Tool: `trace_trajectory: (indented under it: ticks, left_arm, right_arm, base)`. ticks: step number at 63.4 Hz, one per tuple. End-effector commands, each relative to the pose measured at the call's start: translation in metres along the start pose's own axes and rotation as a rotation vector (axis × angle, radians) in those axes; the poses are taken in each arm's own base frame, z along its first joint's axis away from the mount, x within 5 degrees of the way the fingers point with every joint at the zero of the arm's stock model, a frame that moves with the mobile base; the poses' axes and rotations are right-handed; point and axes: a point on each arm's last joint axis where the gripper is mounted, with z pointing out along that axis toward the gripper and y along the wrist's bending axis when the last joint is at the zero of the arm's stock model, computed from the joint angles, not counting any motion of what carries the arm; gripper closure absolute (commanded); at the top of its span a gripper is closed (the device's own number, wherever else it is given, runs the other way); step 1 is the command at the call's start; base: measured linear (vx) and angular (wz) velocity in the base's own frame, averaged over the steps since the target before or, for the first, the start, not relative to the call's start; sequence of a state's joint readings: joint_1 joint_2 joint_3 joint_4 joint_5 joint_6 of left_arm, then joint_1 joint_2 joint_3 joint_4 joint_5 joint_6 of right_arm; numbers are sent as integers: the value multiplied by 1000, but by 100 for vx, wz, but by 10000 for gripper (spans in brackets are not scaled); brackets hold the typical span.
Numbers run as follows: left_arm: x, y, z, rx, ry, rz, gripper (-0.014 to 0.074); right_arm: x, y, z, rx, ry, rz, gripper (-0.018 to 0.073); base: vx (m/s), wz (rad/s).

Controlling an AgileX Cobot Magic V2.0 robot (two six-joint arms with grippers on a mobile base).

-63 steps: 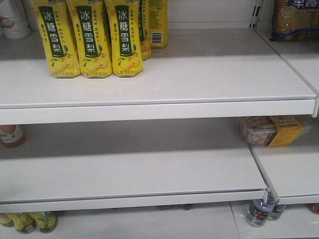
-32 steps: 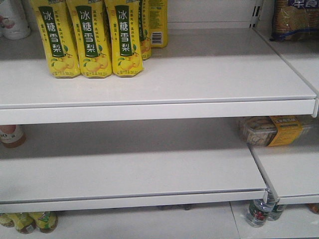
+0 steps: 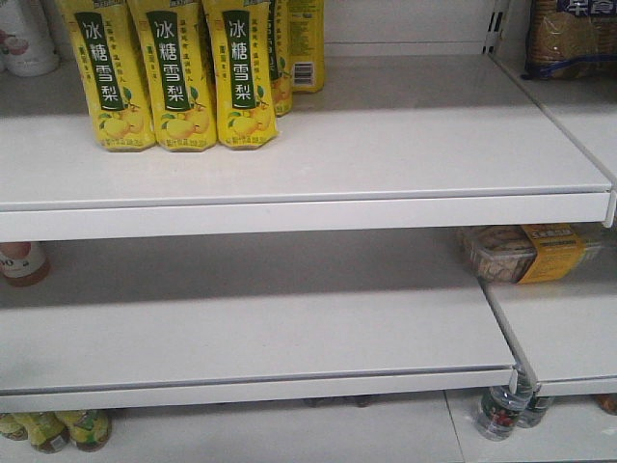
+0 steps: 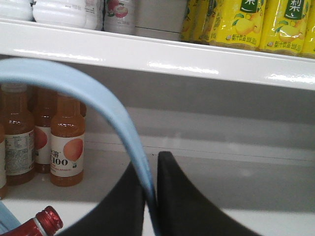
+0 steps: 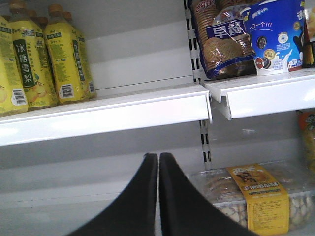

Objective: Place coke in basket with both arms

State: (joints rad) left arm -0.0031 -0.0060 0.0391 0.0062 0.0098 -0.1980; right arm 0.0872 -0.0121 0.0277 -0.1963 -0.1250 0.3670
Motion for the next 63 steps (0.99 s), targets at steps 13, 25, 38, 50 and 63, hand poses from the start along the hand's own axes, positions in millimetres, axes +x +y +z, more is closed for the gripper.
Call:
trace_trajectory:
  ticks: [13, 25, 38, 50, 63]
  left_arm:
    - [-12, -3, -3, 36, -163, 92, 603]
    - [-12, -3, -3, 36, -163, 92, 603]
    - [-12, -3, -3, 36, -163, 92, 603]
    - [-12, -3, -3, 36, -163, 92, 603]
    - [-12, -3, -3, 36, -163, 92, 603]
  right_arm:
    - [1, -3, -1, 57, -36, -60, 564]
    - [-1, -4, -1, 77, -61, -77, 564]
    - [-4, -3, -2, 60, -91, -77, 564]
    - [-7, -1, -2, 46, -129, -78, 564]
    - [-7, -1, -2, 46, -129, -78, 564]
  base:
    - [0, 0]
    - [0, 0]
    - [0, 0]
    - [0, 0]
    - [0, 0]
